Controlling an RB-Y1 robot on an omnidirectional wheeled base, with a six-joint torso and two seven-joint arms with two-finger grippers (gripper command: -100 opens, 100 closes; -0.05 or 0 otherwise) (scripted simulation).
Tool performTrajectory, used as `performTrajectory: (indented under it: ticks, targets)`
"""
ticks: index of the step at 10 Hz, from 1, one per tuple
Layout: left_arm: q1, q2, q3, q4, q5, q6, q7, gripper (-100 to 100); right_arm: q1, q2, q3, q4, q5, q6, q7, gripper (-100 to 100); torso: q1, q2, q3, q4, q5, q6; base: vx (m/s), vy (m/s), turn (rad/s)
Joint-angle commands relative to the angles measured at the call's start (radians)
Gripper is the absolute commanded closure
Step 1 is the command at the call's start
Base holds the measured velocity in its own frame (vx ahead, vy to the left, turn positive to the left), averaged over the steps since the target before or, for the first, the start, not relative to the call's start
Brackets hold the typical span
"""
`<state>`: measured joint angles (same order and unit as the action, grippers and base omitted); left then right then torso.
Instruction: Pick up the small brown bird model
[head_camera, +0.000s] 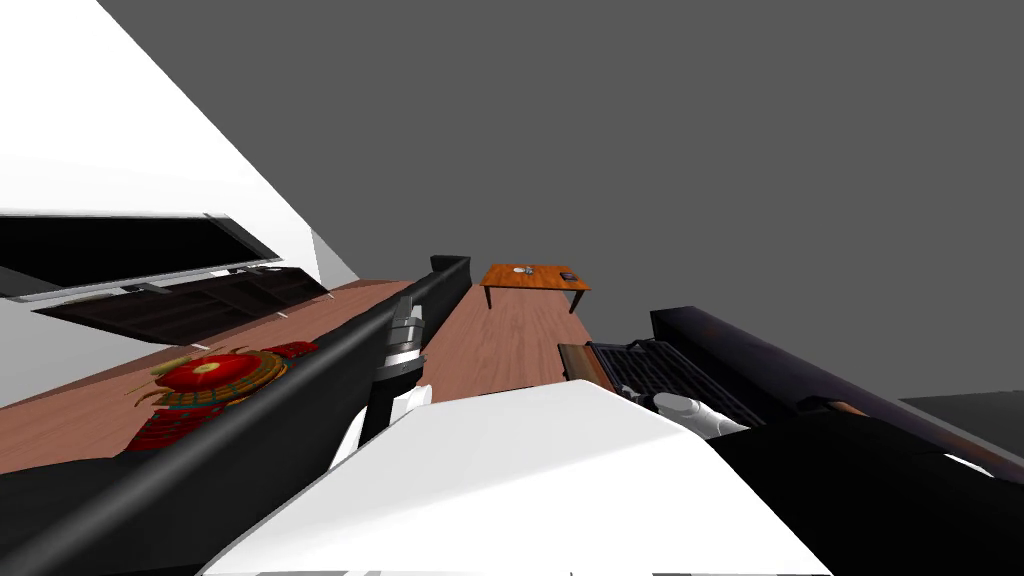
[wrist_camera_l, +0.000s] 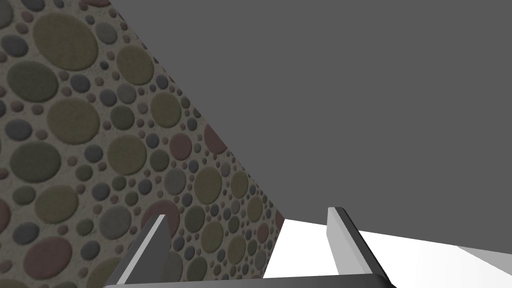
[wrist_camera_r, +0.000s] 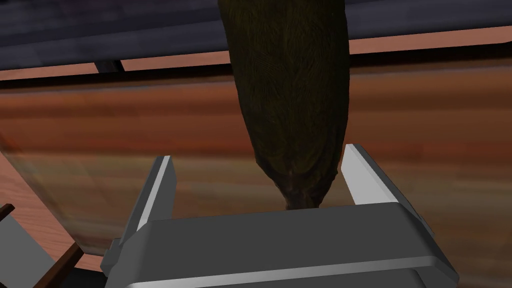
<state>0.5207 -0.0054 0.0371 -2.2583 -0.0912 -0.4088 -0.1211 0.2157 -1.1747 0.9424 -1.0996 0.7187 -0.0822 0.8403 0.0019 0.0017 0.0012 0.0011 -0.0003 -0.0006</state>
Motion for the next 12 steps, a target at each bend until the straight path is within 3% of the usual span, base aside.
performTrajectory:
  ticks: [1, 2, 3, 6, 7, 9, 10, 12]
  targets:
    - [0.000, 0.000, 0.000, 0.000, 0.000, 0.000, 0.000, 0, -0.003, 0.013, -0.026, 0.050, 0.011, -0.039, -0.002, -100, 0.000, 0.000, 0.000, 0.000, 0.000, 0.000, -0.076, 0.028, 0.134]
    - [0.000, 0.000, 0.000, 0.000, 0.000, 0.000, 0.000, 0, -0.003, 0.013, -0.026, 0.072, 0.011, -0.039, -0.002, -100, 0.000, 0.002, 0.001, 0.000, 0.000, 0.001, -0.048, 0.010, -0.017]
    - [0.000, 0.000, 0.000, 0.000, 0.000, 0.000, 0.000, 0, -0.025, 0.049, -0.064, 0.095, 0.034, -0.078, -0.010, -100, -0.001, 0.001, 0.001, 0.000, 0.000, 0.002, -0.090, 0.055, 0.197]
    - [0.000, 0.000, 0.000, 0.000, 0.000, 0.000, 0.000, 0, -0.025, 0.049, -0.064, 0.164, 0.034, -0.096, -0.010, -100, -0.001, 0.001, 0.001, 0.000, 0.000, 0.002, -0.042, 0.013, 0.019]
    - [0.000, 0.000, 0.000, 0.000, 0.000, 0.000, 0.000, 0, -0.048, 0.086, -0.102, 0.188, 0.057, -0.139, -0.017, -100, -0.002, -0.001, 0.000, 0.000, 0.000, 0.002, -0.056, 0.027, 0.165]
    - [0.000, 0.000, 0.000, 0.000, 0.000, 0.000, 0.000, 0, -0.048, 0.086, -0.102, 0.239, 0.057, -0.153, -0.017, -100, 0.000, 0.002, 0.001, 0.000, 0.000, 0.001, -0.062, 0.025, 0.069]
    - [0.000, 0.000, 0.000, 0.000, 0.000, 0.000, 0.000, 0, -0.070, 0.122, -0.140, 0.279, 0.079, -0.201, -0.025, -100, -0.001, 0.001, 0.001, 0.000, 0.000, 0.002, -0.076, 0.031, 0.137]
    - [0.000, 0.000, 0.000, 0.000, 0.000, 0.000, 0.000, 0, -0.070, 0.122, -0.140, 0.345, 0.079, -0.210, -0.025, -100, 0.000, 0.002, 0.001, 0.000, 0.000, 0.001, -0.057, 0.026, 0.070]
